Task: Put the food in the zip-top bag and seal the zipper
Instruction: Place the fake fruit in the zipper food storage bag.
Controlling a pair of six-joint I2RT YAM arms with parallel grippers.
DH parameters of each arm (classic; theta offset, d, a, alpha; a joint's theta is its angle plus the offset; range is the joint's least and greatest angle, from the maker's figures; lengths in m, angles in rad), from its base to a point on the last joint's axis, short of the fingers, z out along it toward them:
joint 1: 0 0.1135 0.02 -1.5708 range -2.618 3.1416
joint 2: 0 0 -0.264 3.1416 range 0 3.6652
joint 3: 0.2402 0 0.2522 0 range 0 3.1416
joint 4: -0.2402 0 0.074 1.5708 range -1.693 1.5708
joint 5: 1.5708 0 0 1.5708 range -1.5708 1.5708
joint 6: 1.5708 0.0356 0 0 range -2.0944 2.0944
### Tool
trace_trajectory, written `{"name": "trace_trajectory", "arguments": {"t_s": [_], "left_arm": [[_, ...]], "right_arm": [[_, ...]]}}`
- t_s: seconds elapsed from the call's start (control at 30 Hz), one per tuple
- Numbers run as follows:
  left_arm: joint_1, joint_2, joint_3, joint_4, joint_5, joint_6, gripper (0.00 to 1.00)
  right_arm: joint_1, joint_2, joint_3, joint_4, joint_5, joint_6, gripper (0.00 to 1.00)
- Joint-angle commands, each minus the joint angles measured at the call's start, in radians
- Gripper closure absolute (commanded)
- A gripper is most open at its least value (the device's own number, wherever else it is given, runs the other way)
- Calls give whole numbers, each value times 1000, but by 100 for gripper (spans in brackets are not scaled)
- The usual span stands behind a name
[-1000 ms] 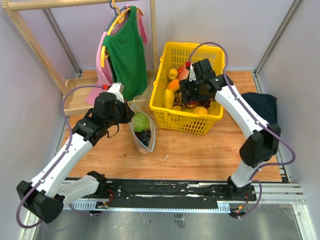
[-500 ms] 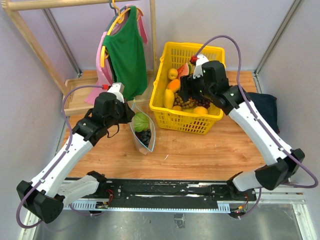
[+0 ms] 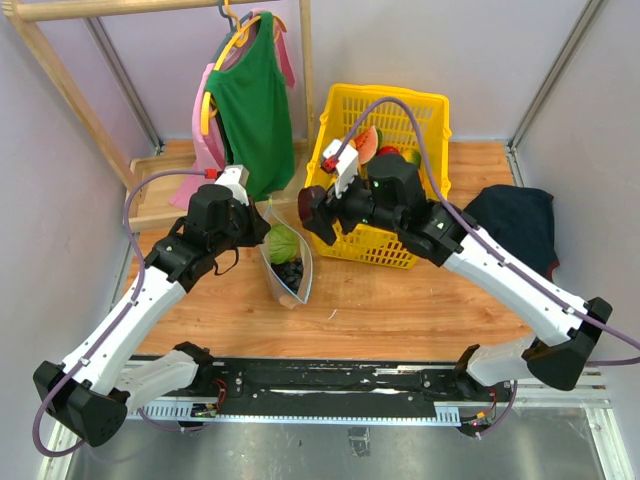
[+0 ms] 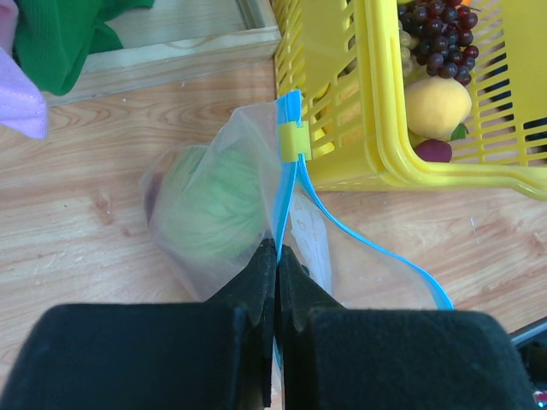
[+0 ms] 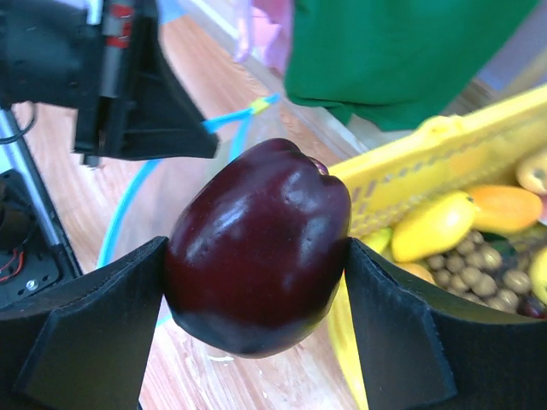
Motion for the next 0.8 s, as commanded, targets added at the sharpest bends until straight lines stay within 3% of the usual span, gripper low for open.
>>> {"name": "trace_trajectory", "arguments": {"t_s": [0.0,0.43,0.77], "left_arm": [[12,-20,-4,50,21,0,100],[13,-19,-4,50,18,0,99],[13,-19,-4,50,20,0,99]], "right_arm": [[63,9,-41,115,-83,-60,51],[132,45,-174,281,-251,-13,49],[139,87,-255,336,-244,12,38]]}}
